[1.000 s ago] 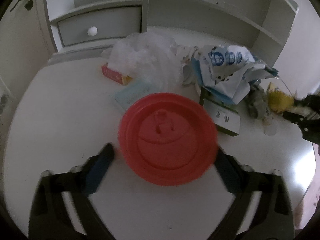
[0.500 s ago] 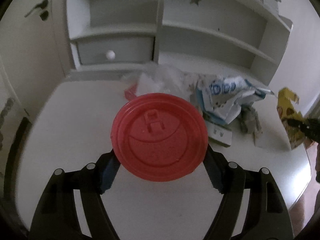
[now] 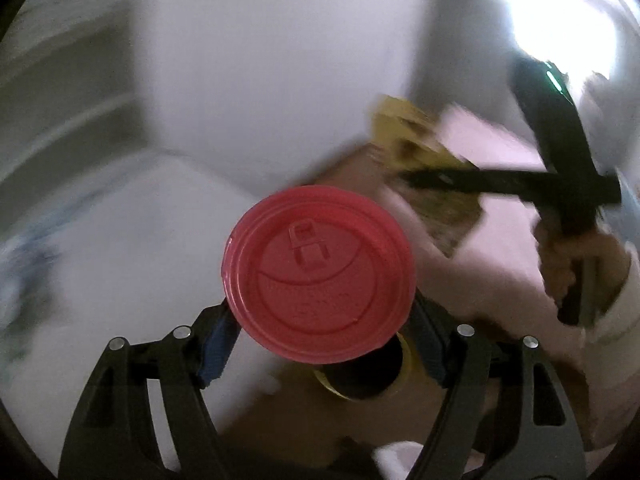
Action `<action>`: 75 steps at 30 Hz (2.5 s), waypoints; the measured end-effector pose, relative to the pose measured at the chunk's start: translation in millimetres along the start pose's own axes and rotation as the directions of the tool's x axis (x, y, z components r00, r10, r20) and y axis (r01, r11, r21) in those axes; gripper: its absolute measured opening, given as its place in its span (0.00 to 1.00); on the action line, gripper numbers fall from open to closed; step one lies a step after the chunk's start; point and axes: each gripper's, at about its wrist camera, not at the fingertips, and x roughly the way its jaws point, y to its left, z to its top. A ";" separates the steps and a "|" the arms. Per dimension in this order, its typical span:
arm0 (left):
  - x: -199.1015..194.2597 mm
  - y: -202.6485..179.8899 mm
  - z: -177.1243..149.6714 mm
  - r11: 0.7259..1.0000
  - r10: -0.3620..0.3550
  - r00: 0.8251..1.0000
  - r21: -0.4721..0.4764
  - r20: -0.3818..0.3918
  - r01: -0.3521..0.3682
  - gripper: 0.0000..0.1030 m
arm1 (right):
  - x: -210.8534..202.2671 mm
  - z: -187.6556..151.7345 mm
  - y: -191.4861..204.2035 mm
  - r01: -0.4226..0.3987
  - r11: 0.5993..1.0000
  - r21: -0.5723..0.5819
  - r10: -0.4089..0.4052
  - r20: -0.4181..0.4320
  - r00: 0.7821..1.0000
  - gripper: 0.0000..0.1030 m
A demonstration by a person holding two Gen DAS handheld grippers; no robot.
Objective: Collect trash
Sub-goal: 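Carry both items over the floor bin and open both tools to drop them, then grasp the clear plastic bag with the left tool while the right tool grasps the blue-white wrapper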
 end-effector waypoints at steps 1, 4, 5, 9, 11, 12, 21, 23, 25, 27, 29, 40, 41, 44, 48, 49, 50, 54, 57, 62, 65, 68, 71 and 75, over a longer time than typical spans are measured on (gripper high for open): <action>32.1 -32.7 -3.4 0.997 -0.038 0.997 0.064 -0.060 0.042 0.72 | 3.1 -14.1 -28.0 0.012 0.998 0.063 -0.011 -0.027 1.000 0.05; 104.6 -77.1 -24.4 0.984 -0.085 0.972 0.135 -0.218 0.116 0.72 | 36.0 -61.0 -100.5 0.044 0.971 0.236 -0.012 -0.135 0.991 0.05; 136.6 -88.3 -36.9 0.978 -0.102 0.951 0.143 -0.292 0.149 0.72 | 55.3 -79.7 -121.3 0.069 0.957 0.281 -0.016 -0.185 0.983 0.05; 243.8 -91.4 -83.4 0.967 -0.084 0.868 0.172 -0.490 0.190 0.72 | 134.2 -144.9 -170.0 0.128 0.901 0.415 0.030 -0.353 0.935 0.05; 288.9 -77.4 -98.1 0.971 -0.070 0.826 0.152 -0.559 0.185 0.72 | 178.6 -170.9 -183.3 0.138 0.862 0.488 0.086 -0.409 0.908 0.05; 303.1 -76.9 -100.3 0.976 -0.067 0.813 0.133 -0.578 0.174 0.72 | 191.6 -179.0 -184.5 0.141 0.850 0.507 0.104 -0.425 0.899 0.05; 349.7 -50.4 -95.2 0.988 -0.117 0.783 0.007 -0.611 0.153 0.75 | 241.7 -193.9 -204.2 0.144 0.789 0.597 0.168 -0.435 0.885 0.05; 347.7 -52.8 -95.6 0.989 -0.135 0.783 -0.035 -0.607 0.144 0.92 | 234.6 -191.7 -210.7 0.153 0.789 0.596 0.149 -0.427 0.892 0.06; 342.6 -53.8 -94.3 0.989 -0.142 0.794 -0.046 -0.591 0.142 0.92 | 226.0 -184.9 -212.2 0.168 0.803 0.572 0.119 -0.429 0.895 0.34; 332.2 -56.7 -95.5 0.984 -0.167 0.796 -0.052 -0.581 0.168 0.93 | 204.4 -176.2 -216.3 0.221 0.815 0.536 0.025 -0.413 0.910 0.84; 309.9 -67.2 -88.0 0.977 -0.196 0.819 -0.036 -0.539 0.210 0.93 | 172.6 -162.6 -216.9 0.259 0.820 0.511 -0.071 -0.359 0.931 0.84; 11.8 -61.8 14.1 0.968 -0.182 0.967 0.203 0.177 0.145 0.94 | -57.4 -37.6 -42.9 0.527 0.810 0.257 -0.587 0.358 0.726 0.95; -2.0 -46.5 16.3 0.980 -0.132 0.969 0.175 0.211 0.095 0.94 | -50.7 -27.4 -21.6 0.507 0.834 0.217 -0.551 0.370 0.748 0.95; -45.3 34.1 8.5 0.994 0.101 0.957 0.004 0.272 -0.106 0.94 | -3.1 2.7 49.1 0.399 0.915 0.053 -0.392 0.351 0.851 0.95; -92.0 159.9 -35.9 0.871 0.456 0.879 -0.269 0.137 -0.410 0.94 | 89.7 30.7 154.1 0.197 0.964 -0.179 -0.157 0.215 0.964 0.95; -102.7 189.2 -50.2 0.822 0.513 0.854 -0.333 0.084 -0.461 0.94 | 106.0 33.9 175.4 0.158 0.964 -0.215 -0.118 0.190 0.975 0.95; -116.6 227.1 -70.0 0.744 0.577 0.817 -0.415 0.006 -0.523 0.94 | 123.0 37.2 198.3 0.120 0.962 -0.246 -0.080 0.165 0.983 0.95; -171.9 340.9 -143.7 0.480 0.649 0.736 -0.647 -0.193 -0.592 0.94 | 174.6 49.0 292.0 -0.140 0.938 -0.316 0.153 0.016 0.988 0.95; -195.4 386.1 -158.2 0.417 0.665 0.710 -0.673 -0.232 -0.611 0.94 | 196.9 51.9 349.9 -0.252 0.929 -0.272 0.240 -0.076 0.968 0.95; -187.6 439.4 -138.1 0.463 0.633 0.748 -0.677 -0.198 -0.572 0.94 | 239.4 63.8 399.4 -0.291 0.956 -0.029 0.284 -0.143 0.948 0.95; -159.1 449.2 -117.3 0.501 0.618 0.755 -0.631 -0.219 -0.593 0.94 | 253.9 67.9 411.4 -0.194 0.981 0.004 0.193 -0.144 0.971 0.95; -126.6 468.8 -105.1 0.537 0.603 0.754 -0.568 -0.260 -0.624 0.93 | 280.5 69.9 419.4 -0.147 0.989 0.034 0.151 -0.184 0.971 0.76; -110.9 480.4 -105.4 0.595 0.558 0.791 -0.544 -0.250 -0.592 0.24 | 290.0 69.3 418.8 -0.193 0.980 0.054 0.200 -0.178 0.964 0.51; -128.6 477.1 -116.6 0.611 0.542 0.822 -0.590 -0.175 -0.528 0.15 | 278.0 72.2 407.6 -0.230 0.972 0.044 0.233 -0.128 0.964 0.33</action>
